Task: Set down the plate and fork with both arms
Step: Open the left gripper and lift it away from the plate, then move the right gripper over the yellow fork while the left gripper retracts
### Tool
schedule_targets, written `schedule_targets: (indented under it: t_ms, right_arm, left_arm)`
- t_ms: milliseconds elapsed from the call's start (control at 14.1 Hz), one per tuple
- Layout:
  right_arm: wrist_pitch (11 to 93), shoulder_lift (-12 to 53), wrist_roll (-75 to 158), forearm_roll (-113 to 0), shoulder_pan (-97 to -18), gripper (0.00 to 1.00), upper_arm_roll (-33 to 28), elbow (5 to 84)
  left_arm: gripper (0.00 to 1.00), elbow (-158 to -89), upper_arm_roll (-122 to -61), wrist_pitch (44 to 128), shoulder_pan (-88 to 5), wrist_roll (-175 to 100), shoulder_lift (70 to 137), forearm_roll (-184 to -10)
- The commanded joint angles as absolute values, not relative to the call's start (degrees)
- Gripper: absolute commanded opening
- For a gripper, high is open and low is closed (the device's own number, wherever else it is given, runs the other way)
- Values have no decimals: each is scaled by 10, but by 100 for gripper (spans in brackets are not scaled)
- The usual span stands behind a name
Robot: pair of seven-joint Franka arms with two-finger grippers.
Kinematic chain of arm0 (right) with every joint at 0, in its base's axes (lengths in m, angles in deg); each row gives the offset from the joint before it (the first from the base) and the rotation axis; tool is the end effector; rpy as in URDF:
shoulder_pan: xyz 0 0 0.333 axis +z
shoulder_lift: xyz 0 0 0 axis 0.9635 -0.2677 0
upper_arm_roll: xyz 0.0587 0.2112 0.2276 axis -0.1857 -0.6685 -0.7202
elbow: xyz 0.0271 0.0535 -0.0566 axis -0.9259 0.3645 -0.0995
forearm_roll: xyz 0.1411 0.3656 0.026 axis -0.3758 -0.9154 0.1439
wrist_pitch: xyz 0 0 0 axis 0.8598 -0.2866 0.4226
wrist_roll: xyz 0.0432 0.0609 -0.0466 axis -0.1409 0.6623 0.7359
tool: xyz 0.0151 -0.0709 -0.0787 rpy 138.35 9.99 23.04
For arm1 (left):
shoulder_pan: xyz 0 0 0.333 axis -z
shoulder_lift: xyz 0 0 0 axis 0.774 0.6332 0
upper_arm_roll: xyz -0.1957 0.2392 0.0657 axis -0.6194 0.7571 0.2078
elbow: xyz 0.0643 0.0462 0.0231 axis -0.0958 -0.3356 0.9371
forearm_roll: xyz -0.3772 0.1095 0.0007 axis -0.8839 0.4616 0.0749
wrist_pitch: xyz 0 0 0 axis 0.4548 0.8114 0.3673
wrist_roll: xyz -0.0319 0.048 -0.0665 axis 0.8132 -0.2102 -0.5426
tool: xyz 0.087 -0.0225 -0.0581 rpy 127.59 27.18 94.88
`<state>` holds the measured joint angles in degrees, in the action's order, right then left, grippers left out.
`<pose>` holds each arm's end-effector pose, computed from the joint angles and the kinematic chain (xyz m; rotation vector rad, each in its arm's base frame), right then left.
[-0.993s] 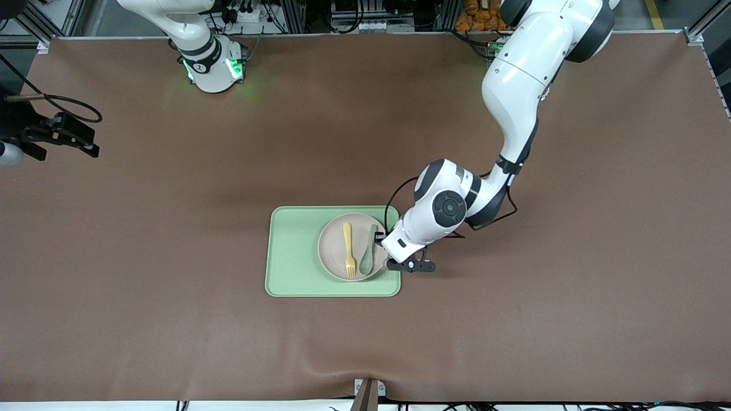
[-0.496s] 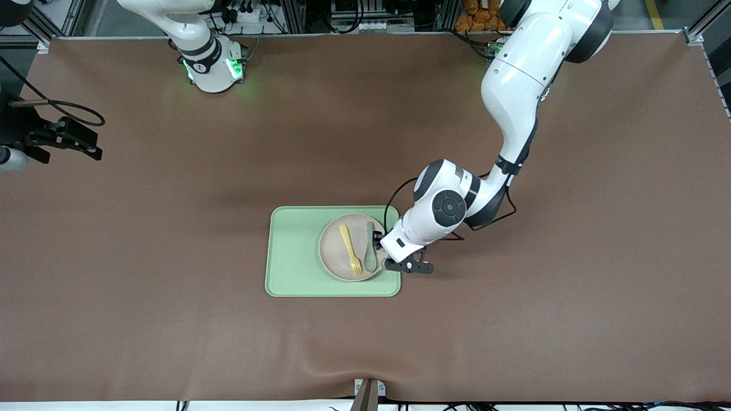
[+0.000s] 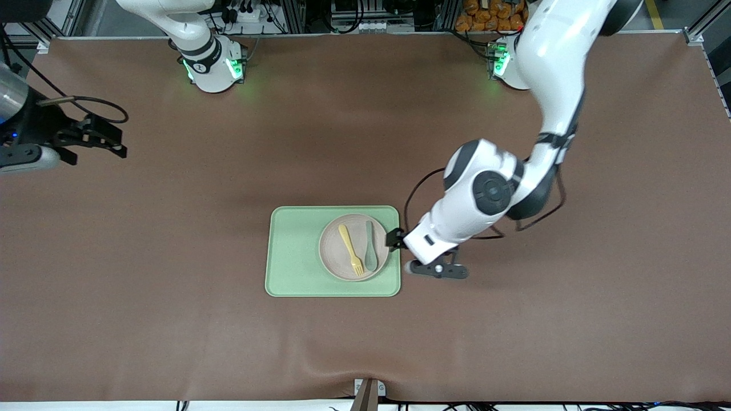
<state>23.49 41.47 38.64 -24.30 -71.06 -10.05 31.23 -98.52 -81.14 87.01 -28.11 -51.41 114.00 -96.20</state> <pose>0.5595 0.0600 0.6297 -3.0505 -0.2001 0.0426 0.6488 -0.3613 0.3936 2.8956 -0.1291 0.0570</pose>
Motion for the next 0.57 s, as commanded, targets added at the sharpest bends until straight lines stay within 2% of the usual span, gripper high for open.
schedule_targets:
  t_ms: [0,142,355,496]
  right_arm:
    - [256,388,378,-266,-688,100,-99,300]
    - [279,360,384,-264,-653,100,-102,291]
    - [313,309,377,-257,-595,100,-102,254]
    - [339,264,379,-263,-591,100,-103,225]
  left_arm:
    - [100,-1012,-811,749,-312,-509,1040,-921]
    - [100,-1011,-811,678,-339,-509,992,-907]
    - [100,-1011,-811,613,-400,-509,938,-907]
    - [100,-1011,-811,575,-439,-508,911,-906]
